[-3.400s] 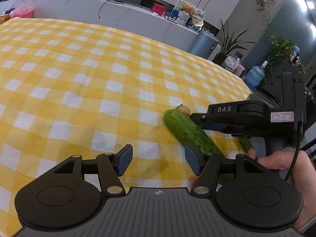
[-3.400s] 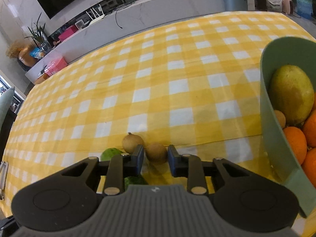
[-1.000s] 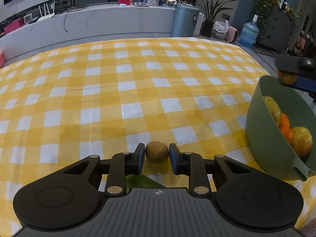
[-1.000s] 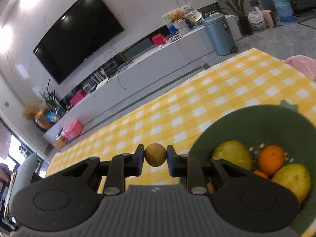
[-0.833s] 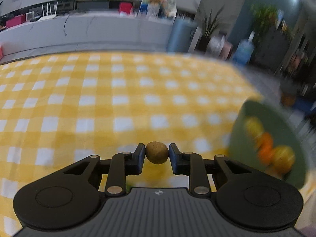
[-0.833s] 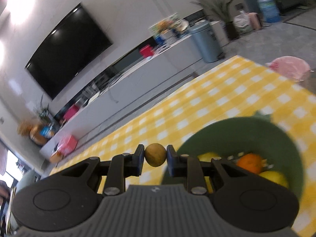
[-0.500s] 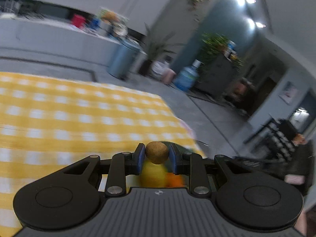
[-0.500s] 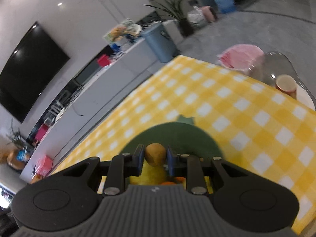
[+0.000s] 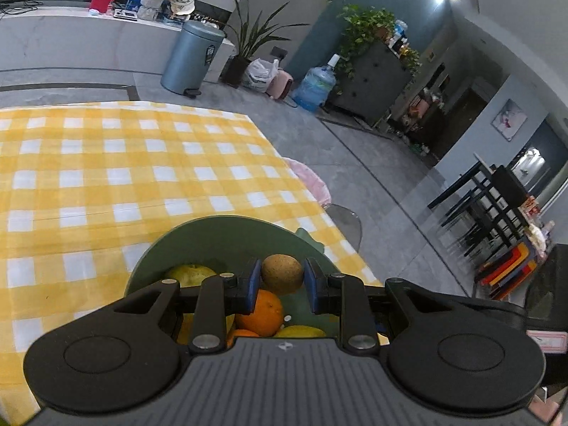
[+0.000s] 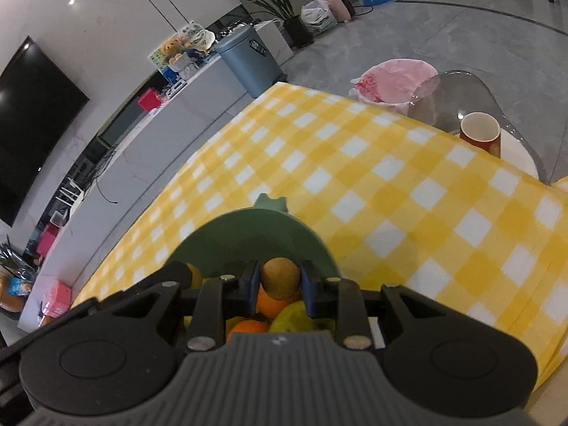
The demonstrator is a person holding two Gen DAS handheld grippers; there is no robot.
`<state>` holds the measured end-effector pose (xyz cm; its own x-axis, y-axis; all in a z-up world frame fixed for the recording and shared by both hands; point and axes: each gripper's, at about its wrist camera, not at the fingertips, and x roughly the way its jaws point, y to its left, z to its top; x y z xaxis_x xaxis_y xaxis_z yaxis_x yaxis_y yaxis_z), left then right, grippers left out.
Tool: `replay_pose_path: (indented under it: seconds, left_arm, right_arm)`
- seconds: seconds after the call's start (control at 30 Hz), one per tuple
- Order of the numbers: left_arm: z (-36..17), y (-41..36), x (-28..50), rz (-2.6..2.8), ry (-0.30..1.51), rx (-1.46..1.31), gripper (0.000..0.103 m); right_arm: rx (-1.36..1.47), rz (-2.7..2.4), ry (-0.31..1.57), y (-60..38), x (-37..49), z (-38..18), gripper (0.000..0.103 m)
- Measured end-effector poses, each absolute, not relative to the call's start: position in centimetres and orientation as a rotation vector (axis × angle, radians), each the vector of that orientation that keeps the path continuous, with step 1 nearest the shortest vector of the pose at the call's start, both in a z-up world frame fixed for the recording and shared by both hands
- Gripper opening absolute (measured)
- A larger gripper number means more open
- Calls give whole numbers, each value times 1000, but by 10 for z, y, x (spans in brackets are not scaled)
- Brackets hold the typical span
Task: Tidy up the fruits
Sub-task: 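Carry both small brown fruits over the colander and open both tools, then move both tools back toward the cucumber and the red cherry tomato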
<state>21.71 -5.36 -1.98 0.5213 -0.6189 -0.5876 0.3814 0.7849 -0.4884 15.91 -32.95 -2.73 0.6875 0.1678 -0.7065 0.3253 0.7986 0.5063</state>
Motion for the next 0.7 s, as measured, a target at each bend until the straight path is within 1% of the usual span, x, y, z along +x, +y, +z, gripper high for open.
replay_pose_path:
  seconds: [0.03, 0.1, 0.17, 0.23, 0.53, 0.7]
  left_arm:
    - [-21, -56, 219, -607, 831, -315, 29]
    - [-23, -61, 222, -603, 840, -308, 29]
    - [-24, -65, 220, -594, 841, -282, 29]
    - [-23, -68, 221, -587, 840, -256, 29]
    - [-26, -82, 219, -505, 825, -165, 30]
    - [-23, -78, 215, -504, 801, -164, 32]
  right_arm:
    - [672, -94, 824, -331, 159, -28, 29]
    - [697, -85, 824, -333, 160, -30, 37]
    - [695, -91, 819, -333, 158, -28, 38]
    - [696, -96, 811, -334, 157, -27, 42]
    - [724, -85, 807, -338, 155, -27, 43]
    - [726, -83, 808, -339, 156, -27, 43]
